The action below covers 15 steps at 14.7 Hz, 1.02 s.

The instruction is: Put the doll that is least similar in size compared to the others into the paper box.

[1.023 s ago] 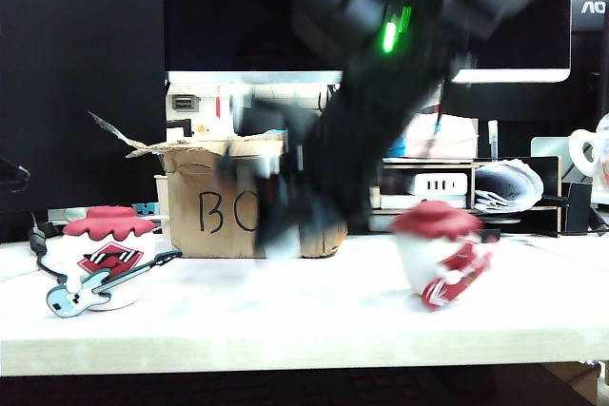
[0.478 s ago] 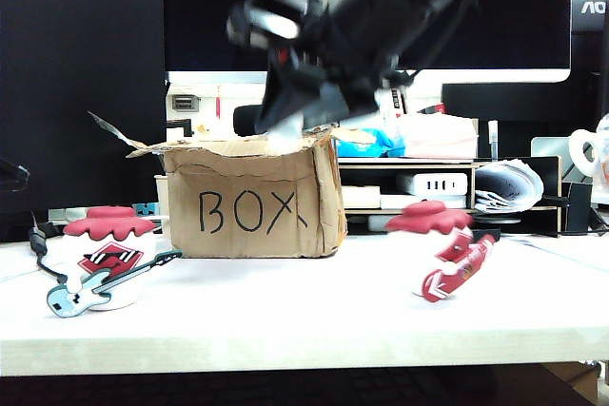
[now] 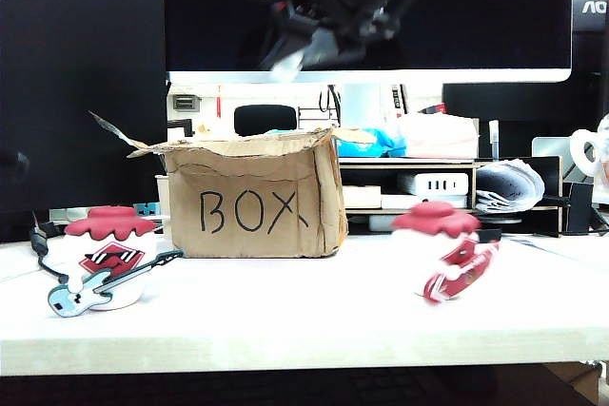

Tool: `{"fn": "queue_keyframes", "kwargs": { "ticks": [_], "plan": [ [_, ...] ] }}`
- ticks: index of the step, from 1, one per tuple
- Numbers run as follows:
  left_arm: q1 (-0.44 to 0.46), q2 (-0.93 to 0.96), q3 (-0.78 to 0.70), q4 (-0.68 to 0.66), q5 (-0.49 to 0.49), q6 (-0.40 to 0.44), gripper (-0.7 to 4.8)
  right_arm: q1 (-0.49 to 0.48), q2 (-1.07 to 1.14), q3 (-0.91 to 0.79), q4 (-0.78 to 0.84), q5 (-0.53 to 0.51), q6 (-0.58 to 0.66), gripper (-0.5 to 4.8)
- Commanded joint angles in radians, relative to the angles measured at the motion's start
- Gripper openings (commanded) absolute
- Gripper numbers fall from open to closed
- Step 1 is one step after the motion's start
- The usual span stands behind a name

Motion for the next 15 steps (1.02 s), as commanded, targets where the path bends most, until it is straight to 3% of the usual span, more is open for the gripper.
{"fn": "queue_keyframes", "kwargs": {
  "ticks": [1,3,4,5,6,8,9,10,11,12,13,15],
  "plan": [
    [0.001,-0.010,0.001,0.010,0.000,0.000,-0.05,-0.058,0.136,0.212,-0.040,-0.052,-0.010,1.07],
    [0.001,-0.010,0.001,0.010,0.000,0.000,-0.05,-0.069,0.255,0.370,-0.152,-0.071,-0.012,1.22],
    [0.001,-0.010,0.001,0.010,0.000,0.000,-0.05,-0.069,0.284,0.410,-0.185,-0.077,-0.021,1.80],
    [0.001,-0.010,0.001,0.010,0.000,0.000,-0.05,-0.068,0.295,0.438,-0.206,-0.077,-0.021,3.17],
    [0.001,-0.010,0.001,0.010,0.000,0.000,-0.05,-0.066,0.291,0.440,-0.196,-0.078,-0.020,3.41],
    [0.001,-0.011,0.001,0.010,0.000,0.000,-0.05,-0.069,0.272,0.465,-0.234,-0.077,-0.021,3.41],
    [0.001,-0.011,0.001,0.009,0.000,0.000,-0.05,-0.069,0.254,0.476,-0.266,-0.074,-0.024,3.25],
    [0.001,-0.016,0.001,0.010,0.000,0.000,-0.05,-0.069,0.208,0.477,-0.322,-0.056,-0.030,2.61],
    [0.001,-0.016,0.001,0.010,0.000,0.000,-0.05,-0.069,0.154,0.477,-0.408,-0.017,-0.072,1.14],
    [0.001,-0.016,0.001,0.010,0.000,0.000,-0.05,-0.069,0.117,0.477,-0.482,0.008,-0.114,0.06],
    [0.010,-0.018,0.001,0.010,0.002,0.000,-0.05,-0.069,0.034,0.475,-0.670,0.116,-0.185,-0.01],
    [0.095,-0.051,0.001,0.006,0.008,0.000,-0.05,-0.069,-0.064,0.462,-0.883,0.159,-0.192,-0.02]
  ]
}}
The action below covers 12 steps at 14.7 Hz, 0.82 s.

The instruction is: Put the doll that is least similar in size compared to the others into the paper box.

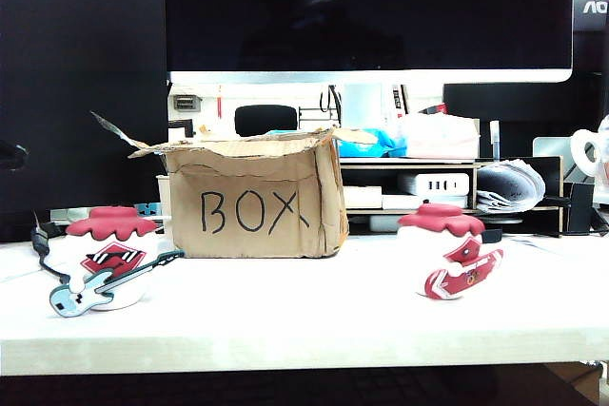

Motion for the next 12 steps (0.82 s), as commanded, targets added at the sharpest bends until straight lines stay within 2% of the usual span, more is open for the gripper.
{"fn": "queue_keyframes", "kwargs": {
  "ticks": [1,3,5,8,12],
  "plan": [
    [0.130,-0.054,0.001,0.006,0.003,0.000,-0.05,0.002,-0.132,-0.043,-0.255,0.051,0.012,-0.02],
    [0.281,-0.107,0.001,0.006,0.002,0.000,-0.05,0.033,-0.291,-0.189,-0.207,0.053,0.103,-0.02],
    [0.381,-0.135,0.001,0.004,-0.001,0.000,-0.05,0.044,-0.446,-0.333,-0.130,0.053,0.185,-0.02],
    [0.481,-0.180,0.001,0.002,-0.007,0.000,-0.05,0.076,-0.697,-0.564,-0.041,0.056,0.239,-0.01],
    [0.509,-0.180,0.001,-0.005,-0.001,0.000,-0.05,0.120,-1.023,-0.795,0.024,0.056,0.288,-0.01]
  ]
}}
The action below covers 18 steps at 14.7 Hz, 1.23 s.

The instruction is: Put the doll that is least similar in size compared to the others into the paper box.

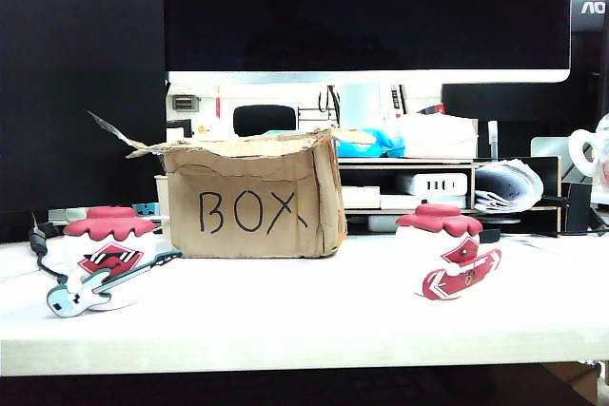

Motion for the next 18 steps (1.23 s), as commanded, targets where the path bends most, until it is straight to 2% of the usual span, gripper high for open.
{"fn": "queue_keyframes", "kwargs": {
  "ticks": [1,8,14,15,17,18],
  "plan": [
    [0.003,0.000,0.001,0.007,0.006,0.000,-0.05,0.010,-0.203,-0.112,0.071,-0.003,0.012,-0.01],
    [0.003,0.000,0.001,0.007,0.006,0.000,-0.05,0.007,-0.701,-0.163,-0.068,-0.002,0.011,-0.01],
    [0.003,0.000,0.001,-0.008,0.003,0.000,-0.05,-0.009,-0.689,-0.123,-0.093,0.034,0.011,-0.01],
    [0.003,0.000,0.001,-0.008,0.003,0.000,-0.05,-0.130,-0.693,-0.124,-0.099,0.009,-0.018,-0.01],
    [0.003,0.000,0.001,-0.008,0.003,0.000,-0.05,-0.403,-0.694,-0.167,-0.090,0.074,-0.024,-0.01],
    [0.003,0.000,0.001,-0.008,0.003,0.000,-0.05,-0.529,-0.695,-0.197,-0.080,0.073,-0.023,-0.01]
  ]
}}
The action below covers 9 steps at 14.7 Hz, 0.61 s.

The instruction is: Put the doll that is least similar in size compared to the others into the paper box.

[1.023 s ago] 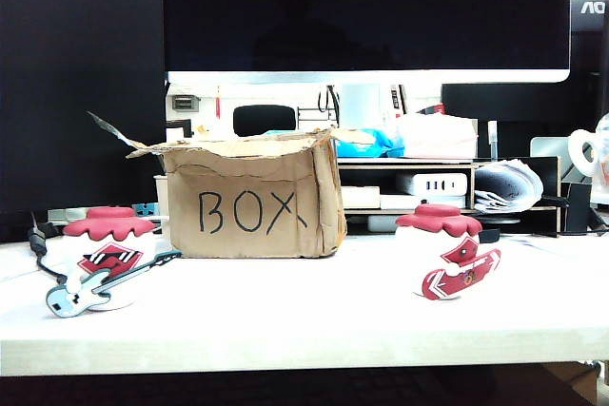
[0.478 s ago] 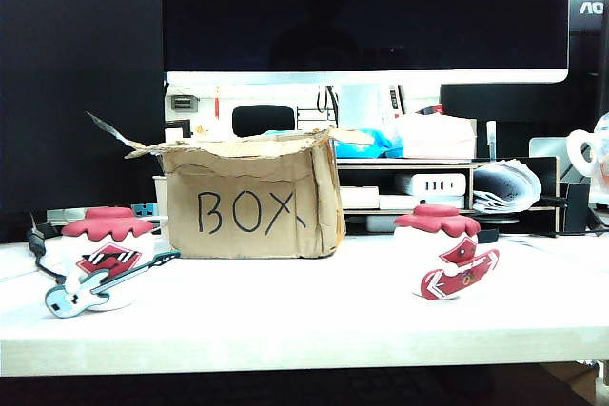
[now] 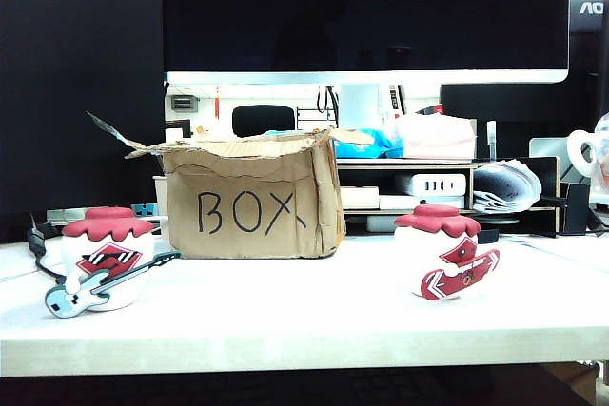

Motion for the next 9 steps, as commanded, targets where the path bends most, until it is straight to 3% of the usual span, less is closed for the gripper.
{"fn": "queue_keyframes", "kwargs": {
  "ticks": [1,3,5,6,7,9],
  "plan": [
    [0.002,0.000,0.001,0.005,0.001,0.000,-0.05,-0.362,0.002,-0.098,0.048,-0.002,0.008,-0.01],
    [0.002,0.000,0.001,0.005,0.000,0.000,-0.05,-0.509,0.001,-0.191,0.132,-0.154,0.008,-0.01],
    [0.002,0.000,0.001,0.005,0.000,0.000,-0.05,-0.629,0.002,-0.365,0.357,-0.453,0.031,-0.01],
    [0.002,0.000,0.001,0.005,0.000,0.000,-0.05,-0.652,0.002,-0.443,0.471,-0.544,0.031,-0.01],
    [0.002,0.000,0.001,0.005,0.000,0.000,-0.05,-0.653,0.002,-0.554,0.630,-0.563,0.031,-0.01],
    [0.002,0.000,0.001,0.005,0.000,0.000,-0.05,-0.630,0.001,-0.654,0.788,-0.556,0.031,-0.01]
  ]
}}
